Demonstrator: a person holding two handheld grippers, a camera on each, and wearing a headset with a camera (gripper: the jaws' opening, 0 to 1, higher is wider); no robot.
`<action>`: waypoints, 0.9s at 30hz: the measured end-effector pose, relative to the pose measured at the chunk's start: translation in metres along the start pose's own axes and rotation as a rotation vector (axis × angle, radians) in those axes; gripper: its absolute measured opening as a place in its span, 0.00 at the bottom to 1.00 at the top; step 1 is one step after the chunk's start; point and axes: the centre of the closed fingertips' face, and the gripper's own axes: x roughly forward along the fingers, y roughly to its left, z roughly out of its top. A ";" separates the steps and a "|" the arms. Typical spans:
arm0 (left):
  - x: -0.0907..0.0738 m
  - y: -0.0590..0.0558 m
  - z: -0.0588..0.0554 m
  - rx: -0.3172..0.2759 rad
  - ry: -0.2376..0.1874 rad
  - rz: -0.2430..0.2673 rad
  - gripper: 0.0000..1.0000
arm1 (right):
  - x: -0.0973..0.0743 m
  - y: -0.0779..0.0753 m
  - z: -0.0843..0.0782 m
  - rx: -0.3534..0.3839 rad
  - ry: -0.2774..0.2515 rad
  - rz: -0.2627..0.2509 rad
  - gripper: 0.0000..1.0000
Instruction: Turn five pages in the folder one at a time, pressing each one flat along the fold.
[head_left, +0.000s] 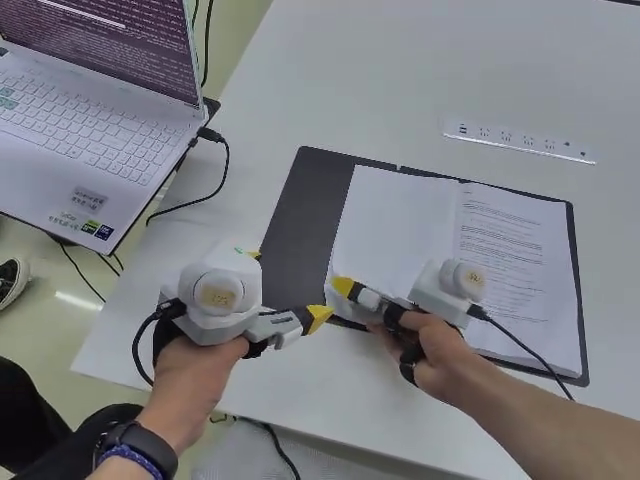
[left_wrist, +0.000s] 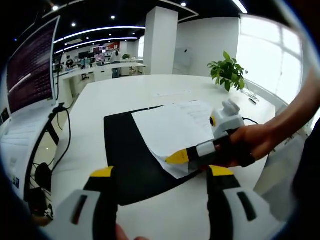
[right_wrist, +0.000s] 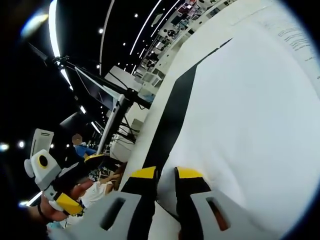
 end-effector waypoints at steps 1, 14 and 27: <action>0.000 0.000 0.000 -0.001 0.000 0.000 0.74 | 0.000 0.001 0.000 0.000 -0.001 0.004 0.16; 0.003 -0.003 -0.005 0.001 0.009 -0.007 0.70 | -0.011 0.013 -0.005 0.007 -0.006 0.038 0.29; 0.020 -0.005 0.001 0.008 0.006 -0.018 0.50 | -0.058 0.019 0.009 -0.108 -0.058 0.047 0.32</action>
